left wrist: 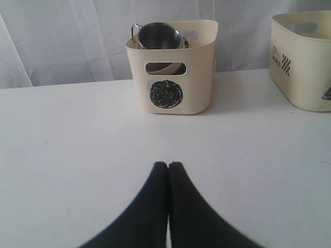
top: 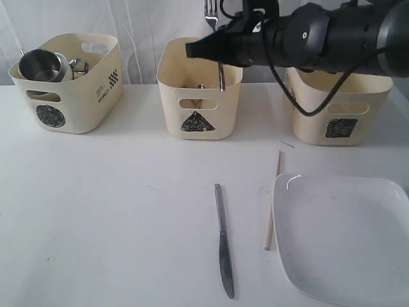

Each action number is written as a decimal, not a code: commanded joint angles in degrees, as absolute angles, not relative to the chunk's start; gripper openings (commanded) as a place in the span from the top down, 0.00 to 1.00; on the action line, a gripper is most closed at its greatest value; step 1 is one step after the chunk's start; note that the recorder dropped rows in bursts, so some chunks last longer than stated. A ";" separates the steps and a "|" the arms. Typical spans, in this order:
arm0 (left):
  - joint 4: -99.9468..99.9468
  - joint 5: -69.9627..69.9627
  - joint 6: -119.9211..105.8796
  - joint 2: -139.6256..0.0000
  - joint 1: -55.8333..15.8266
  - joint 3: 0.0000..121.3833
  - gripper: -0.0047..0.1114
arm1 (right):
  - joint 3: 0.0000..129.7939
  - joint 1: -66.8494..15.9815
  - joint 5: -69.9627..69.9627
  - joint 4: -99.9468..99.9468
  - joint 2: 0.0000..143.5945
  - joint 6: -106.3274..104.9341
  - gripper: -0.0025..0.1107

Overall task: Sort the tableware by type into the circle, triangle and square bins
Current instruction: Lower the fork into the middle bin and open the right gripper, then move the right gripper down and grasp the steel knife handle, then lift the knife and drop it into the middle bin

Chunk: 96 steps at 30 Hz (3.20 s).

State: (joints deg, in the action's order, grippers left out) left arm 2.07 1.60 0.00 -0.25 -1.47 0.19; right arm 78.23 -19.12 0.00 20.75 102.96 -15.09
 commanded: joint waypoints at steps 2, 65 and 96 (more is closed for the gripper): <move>2.28 1.60 0.00 0.00 -1.31 0.00 0.96 | 86.56 -17.16 1.33 20.80 108.26 -14.76 0.98; 2.28 1.60 0.00 0.00 -1.31 0.00 0.96 | 68.43 -28.25 -33.06 5.89 111.44 13.50 0.50; 2.28 1.60 0.00 0.00 -1.31 0.00 0.96 | 74.07 -29.77 -31.83 11.63 116.28 10.22 0.98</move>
